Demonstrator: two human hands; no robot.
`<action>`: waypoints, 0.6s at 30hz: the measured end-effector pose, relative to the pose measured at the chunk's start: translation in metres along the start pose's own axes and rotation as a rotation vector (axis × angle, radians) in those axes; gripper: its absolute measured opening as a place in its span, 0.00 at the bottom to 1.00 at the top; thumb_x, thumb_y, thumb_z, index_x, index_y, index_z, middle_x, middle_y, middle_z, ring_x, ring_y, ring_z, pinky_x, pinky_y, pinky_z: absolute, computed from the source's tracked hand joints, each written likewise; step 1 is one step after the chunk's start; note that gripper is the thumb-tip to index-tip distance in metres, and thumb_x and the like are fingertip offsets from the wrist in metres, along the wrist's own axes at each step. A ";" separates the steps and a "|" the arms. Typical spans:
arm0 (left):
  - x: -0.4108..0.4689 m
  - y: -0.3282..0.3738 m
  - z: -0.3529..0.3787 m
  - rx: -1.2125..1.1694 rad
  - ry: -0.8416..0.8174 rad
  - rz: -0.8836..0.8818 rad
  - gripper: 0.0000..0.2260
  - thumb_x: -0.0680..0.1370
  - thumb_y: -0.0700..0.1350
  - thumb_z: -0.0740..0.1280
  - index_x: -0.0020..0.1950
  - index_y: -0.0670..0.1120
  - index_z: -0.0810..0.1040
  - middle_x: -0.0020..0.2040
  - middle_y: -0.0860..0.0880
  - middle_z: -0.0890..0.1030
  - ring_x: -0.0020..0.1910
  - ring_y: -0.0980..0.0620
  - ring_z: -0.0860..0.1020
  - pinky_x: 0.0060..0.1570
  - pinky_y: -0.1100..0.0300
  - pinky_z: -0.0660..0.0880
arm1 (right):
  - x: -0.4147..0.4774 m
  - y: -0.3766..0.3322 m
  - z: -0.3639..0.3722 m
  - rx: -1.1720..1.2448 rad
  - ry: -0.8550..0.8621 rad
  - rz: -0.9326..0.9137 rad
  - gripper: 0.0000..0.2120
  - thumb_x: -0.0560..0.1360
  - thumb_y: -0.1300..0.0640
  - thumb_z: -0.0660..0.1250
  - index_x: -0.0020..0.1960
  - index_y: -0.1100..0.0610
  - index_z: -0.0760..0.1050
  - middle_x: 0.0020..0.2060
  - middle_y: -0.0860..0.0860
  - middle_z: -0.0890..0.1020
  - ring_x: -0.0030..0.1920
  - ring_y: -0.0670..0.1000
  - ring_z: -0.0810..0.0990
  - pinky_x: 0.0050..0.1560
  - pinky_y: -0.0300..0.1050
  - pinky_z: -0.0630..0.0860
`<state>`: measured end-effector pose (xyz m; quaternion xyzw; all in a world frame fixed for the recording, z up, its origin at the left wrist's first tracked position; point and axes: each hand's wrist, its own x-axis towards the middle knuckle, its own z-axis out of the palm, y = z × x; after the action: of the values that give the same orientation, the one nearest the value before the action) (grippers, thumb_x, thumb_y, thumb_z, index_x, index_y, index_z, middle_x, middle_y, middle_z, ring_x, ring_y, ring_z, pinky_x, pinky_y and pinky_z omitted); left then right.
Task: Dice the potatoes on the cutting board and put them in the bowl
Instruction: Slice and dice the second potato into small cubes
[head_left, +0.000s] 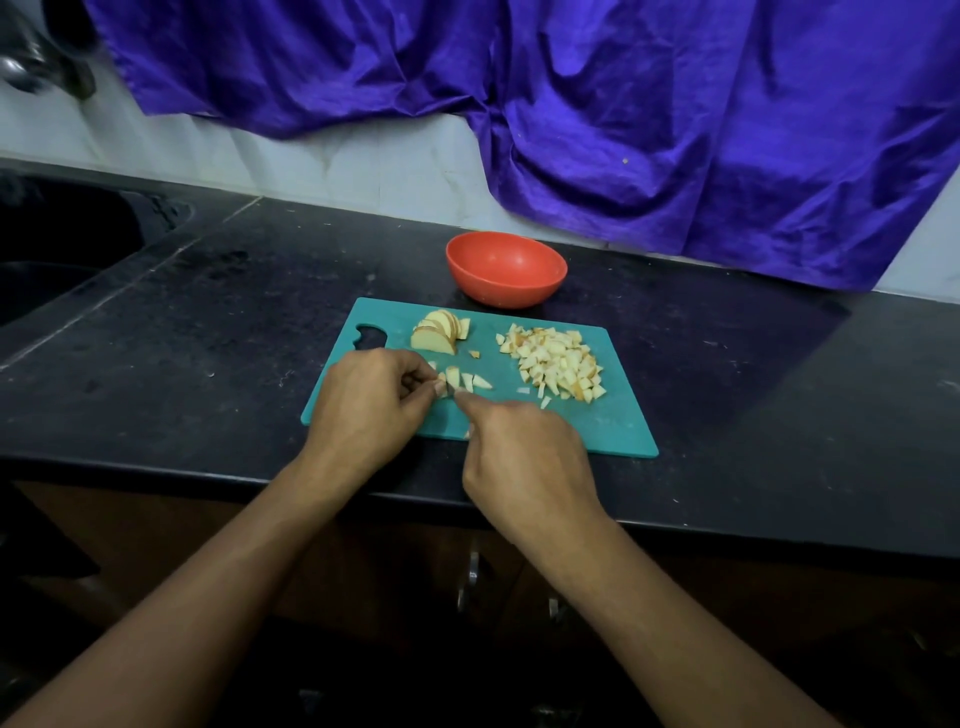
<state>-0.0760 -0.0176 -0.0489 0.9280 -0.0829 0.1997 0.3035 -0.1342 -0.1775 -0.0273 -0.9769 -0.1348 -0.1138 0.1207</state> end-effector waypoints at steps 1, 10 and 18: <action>0.000 0.000 0.000 -0.003 0.001 -0.007 0.05 0.77 0.51 0.74 0.51 0.52 0.86 0.40 0.58 0.83 0.38 0.63 0.79 0.38 0.72 0.67 | -0.005 0.002 0.001 0.002 0.002 -0.001 0.25 0.83 0.56 0.59 0.79 0.47 0.65 0.53 0.49 0.82 0.52 0.53 0.81 0.51 0.52 0.79; -0.001 0.001 -0.001 -0.029 -0.028 -0.006 0.04 0.76 0.52 0.75 0.47 0.53 0.86 0.37 0.60 0.81 0.36 0.63 0.79 0.36 0.72 0.67 | 0.005 0.018 0.000 0.101 0.035 0.062 0.21 0.83 0.51 0.60 0.75 0.41 0.70 0.52 0.49 0.83 0.50 0.50 0.81 0.50 0.52 0.81; 0.000 0.000 -0.001 -0.029 -0.074 -0.026 0.05 0.76 0.55 0.74 0.46 0.55 0.84 0.36 0.59 0.81 0.37 0.62 0.78 0.36 0.65 0.73 | 0.021 0.038 0.000 0.355 0.127 0.141 0.20 0.82 0.52 0.63 0.73 0.41 0.73 0.64 0.43 0.81 0.56 0.46 0.81 0.56 0.47 0.80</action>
<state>-0.0760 -0.0175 -0.0479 0.9312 -0.0849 0.1602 0.3164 -0.1033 -0.2085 -0.0296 -0.9380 -0.0760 -0.1410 0.3072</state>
